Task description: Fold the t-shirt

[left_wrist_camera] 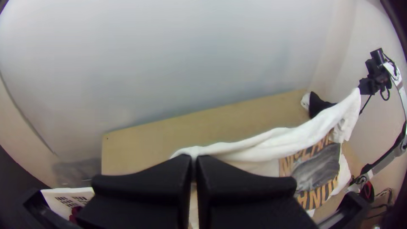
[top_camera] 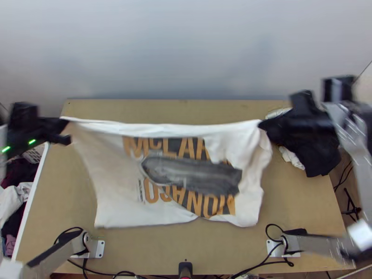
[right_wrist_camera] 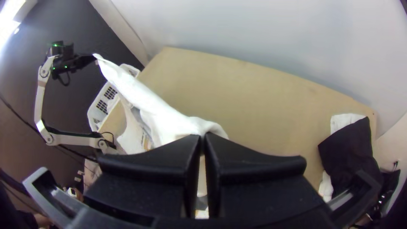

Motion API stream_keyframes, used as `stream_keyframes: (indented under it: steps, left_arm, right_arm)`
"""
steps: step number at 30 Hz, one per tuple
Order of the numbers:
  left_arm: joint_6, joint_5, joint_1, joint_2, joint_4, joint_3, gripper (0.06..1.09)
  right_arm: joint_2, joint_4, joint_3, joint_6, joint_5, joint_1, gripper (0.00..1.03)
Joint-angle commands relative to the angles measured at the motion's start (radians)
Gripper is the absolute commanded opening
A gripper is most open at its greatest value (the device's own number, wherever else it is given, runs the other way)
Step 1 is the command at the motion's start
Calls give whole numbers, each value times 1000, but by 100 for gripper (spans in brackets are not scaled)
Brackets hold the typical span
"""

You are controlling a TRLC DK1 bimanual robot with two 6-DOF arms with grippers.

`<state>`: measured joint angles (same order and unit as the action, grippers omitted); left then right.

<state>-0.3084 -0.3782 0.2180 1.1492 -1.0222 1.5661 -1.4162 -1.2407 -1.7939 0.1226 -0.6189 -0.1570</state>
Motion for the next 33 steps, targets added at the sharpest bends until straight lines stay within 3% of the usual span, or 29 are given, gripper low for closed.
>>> stream_keyframes:
  steps: [1,7,11,20,33]
  left_arm:
    - [-15,179,-129,216,246,-182,10]
    - [15,246,-169,406,369,-192,10]
    - [63,317,-161,520,464,-196,10]
    - [91,400,-169,641,501,-150,10]
    - [83,400,-290,440,493,-466,10]
  right_arm:
    - [-395,49,-32,138,34,62,3]
    - [-629,53,-188,149,76,74,3]
    - [-741,167,-271,138,248,60,3]
    - [-830,156,-321,91,283,65,3]
    - [-526,156,103,81,272,-56,3]
